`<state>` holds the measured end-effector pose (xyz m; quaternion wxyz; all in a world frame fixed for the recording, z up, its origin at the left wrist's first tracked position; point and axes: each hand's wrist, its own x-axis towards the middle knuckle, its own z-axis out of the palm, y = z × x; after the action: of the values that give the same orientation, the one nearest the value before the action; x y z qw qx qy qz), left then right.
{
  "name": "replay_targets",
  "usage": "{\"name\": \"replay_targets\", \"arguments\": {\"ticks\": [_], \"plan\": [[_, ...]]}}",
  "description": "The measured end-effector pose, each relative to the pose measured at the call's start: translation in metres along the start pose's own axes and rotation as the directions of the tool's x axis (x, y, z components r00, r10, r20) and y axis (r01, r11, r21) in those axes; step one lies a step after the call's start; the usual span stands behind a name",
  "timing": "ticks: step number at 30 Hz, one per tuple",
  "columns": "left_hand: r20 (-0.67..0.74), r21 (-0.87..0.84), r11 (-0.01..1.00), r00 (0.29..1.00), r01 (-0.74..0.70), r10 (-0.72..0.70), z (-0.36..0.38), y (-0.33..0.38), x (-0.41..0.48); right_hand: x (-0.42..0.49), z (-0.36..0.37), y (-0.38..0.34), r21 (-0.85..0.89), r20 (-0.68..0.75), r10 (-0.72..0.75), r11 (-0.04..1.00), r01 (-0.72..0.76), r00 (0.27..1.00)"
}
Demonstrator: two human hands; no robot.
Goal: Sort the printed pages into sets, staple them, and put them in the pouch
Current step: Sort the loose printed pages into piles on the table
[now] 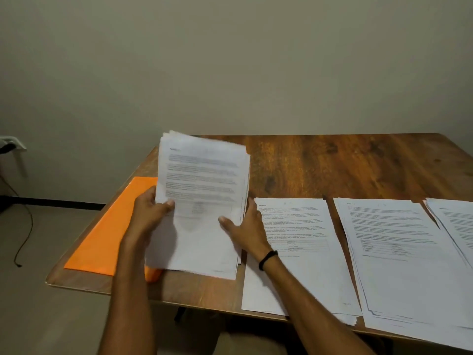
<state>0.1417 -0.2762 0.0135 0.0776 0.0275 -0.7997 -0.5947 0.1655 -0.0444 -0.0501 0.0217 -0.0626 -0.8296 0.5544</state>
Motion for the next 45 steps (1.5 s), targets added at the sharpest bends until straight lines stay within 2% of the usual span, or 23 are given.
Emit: {"name": "replay_targets", "arguments": {"ticks": [2, 5, 9, 14, 16, 19, 21, 23, 25, 26, 29, 31, 32, 34, 35, 36, 38, 41, 43, 45], "plan": [[-0.031, -0.096, 0.994, 0.998, -0.059, 0.057, -0.006, 0.01, 0.0, 0.009, -0.012, -0.017, 0.216, 0.035, -0.057, 0.975, 0.049, 0.998], [-0.11, -0.19, 0.974, 0.988, -0.124, 0.104, -0.01, 0.018, 0.004, 0.021, -0.028, -0.045, 0.36, 0.03, -0.185, 0.919, 0.162, 0.982], [-0.141, -0.194, 0.973, 0.985, -0.127, 0.1, -0.005, 0.012, 0.001, 0.03, -0.026, -0.049, 0.283, 0.027, -0.249, 0.931, 0.232, 0.968], [-0.181, -0.134, 0.991, 0.982, 0.019, -0.044, 0.018, -0.002, -0.011, 0.018, -0.012, -0.023, 0.14, 0.082, -0.212, 0.97, 0.199, 0.974], [-0.206, -0.052, 0.999, 0.978, 0.017, -0.028, 0.021, 0.0, -0.009, 0.016, -0.015, -0.026, 0.111, 0.061, -0.221, 0.971, 0.213, 0.973], [-0.198, 0.172, 0.985, 0.98, 0.027, 0.008, 0.014, 0.007, 0.001, 0.009, -0.019, -0.038, 0.11, 0.046, -0.176, 0.979, 0.17, 0.983], [-0.127, 0.384, 0.92, 0.992, 0.074, -0.027, 0.01, 0.009, 0.006, 0.002, -0.017, -0.037, 0.052, 0.054, -0.07, 0.996, 0.067, 0.996], [-0.102, 0.588, 0.795, 0.989, 0.149, -0.11, 0.013, 0.007, 0.006, -0.005, -0.011, -0.029, -0.09, 0.133, 0.024, 0.996, -0.012, 0.991], [-0.123, 0.695, 0.675, 0.966, 0.248, -0.228, 0.02, -0.001, 0.002, -0.012, -0.008, -0.02, -0.245, 0.217, 0.09, 0.969, -0.035, 0.972], [-0.133, 0.716, 0.634, 0.949, 0.292, -0.286, 0.023, -0.005, 0.0, -0.016, -0.009, -0.017, -0.299, 0.214, 0.103, 0.954, -0.036, 0.971], [-0.197, 0.762, 0.521, 0.904, 0.384, -0.379, 0.03, -0.014, -0.005, -0.02, -0.02, -0.008, -0.34, 0.1, 0.117, 0.937, -0.077, 0.988], [-0.28, 0.779, 0.466, 0.898, 0.419, -0.339, 0.036, -0.013, -0.008, -0.021, -0.04, -0.005, -0.356, -0.023, 0.107, 0.928, -0.108, 0.994], [-0.303, 0.783, 0.476, 0.914, 0.399, -0.268, 0.041, -0.01, -0.011, -0.022, -0.053, -0.002, -0.387, -0.097, 0.1, 0.913, -0.13, 0.99], [-0.256, 0.766, 0.582, 0.96, 0.273, -0.113, 0.06, 0.004, -0.02, -0.022, -0.083, 0.007, -0.455, -0.26, 0.102, 0.864, -0.215, 0.96], [-0.19, 0.733, 0.652, 0.978, 0.197, -0.083, 0.074, 0.012, -0.027, -0.024, -0.098, 0.01, -0.481, -0.343, 0.115, 0.831, -0.279, 0.932], [-0.108, 0.682, 0.717, 0.989, 0.144, -0.097, 0.09, 0.021, -0.034, -0.025, -0.111, 0.015, -0.499, -0.408, 0.136, 0.795, -0.345, 0.903], [0.083, 0.605, 0.793, 0.984, 0.074, -0.155, 0.128, 0.03, -0.051, -0.028, -0.128, 0.024, -0.511, -0.442, 0.229, 0.731, -0.453, 0.867], [0.312, 0.624, 0.781, 0.927, -0.034, -0.209, 0.178, 0.03, -0.073, -0.035, -0.134, 0.034, -0.498, -0.383, 0.331, 0.713, -0.495, 0.862], [0.32, 0.672, 0.738, 0.921, -0.057, -0.22, 0.198, 0.022, -0.079, -0.037, -0.132, 0.036, -0.508, -0.367, 0.321, 0.717, -0.477, 0.873], [0.267, 0.7, 0.714, 0.936, -0.026, -0.228, 0.21, 0.015, -0.08, -0.035, -0.133, 0.036, -0.488, -0.375, 0.31, 0.735, -0.47, 0.874]]}}
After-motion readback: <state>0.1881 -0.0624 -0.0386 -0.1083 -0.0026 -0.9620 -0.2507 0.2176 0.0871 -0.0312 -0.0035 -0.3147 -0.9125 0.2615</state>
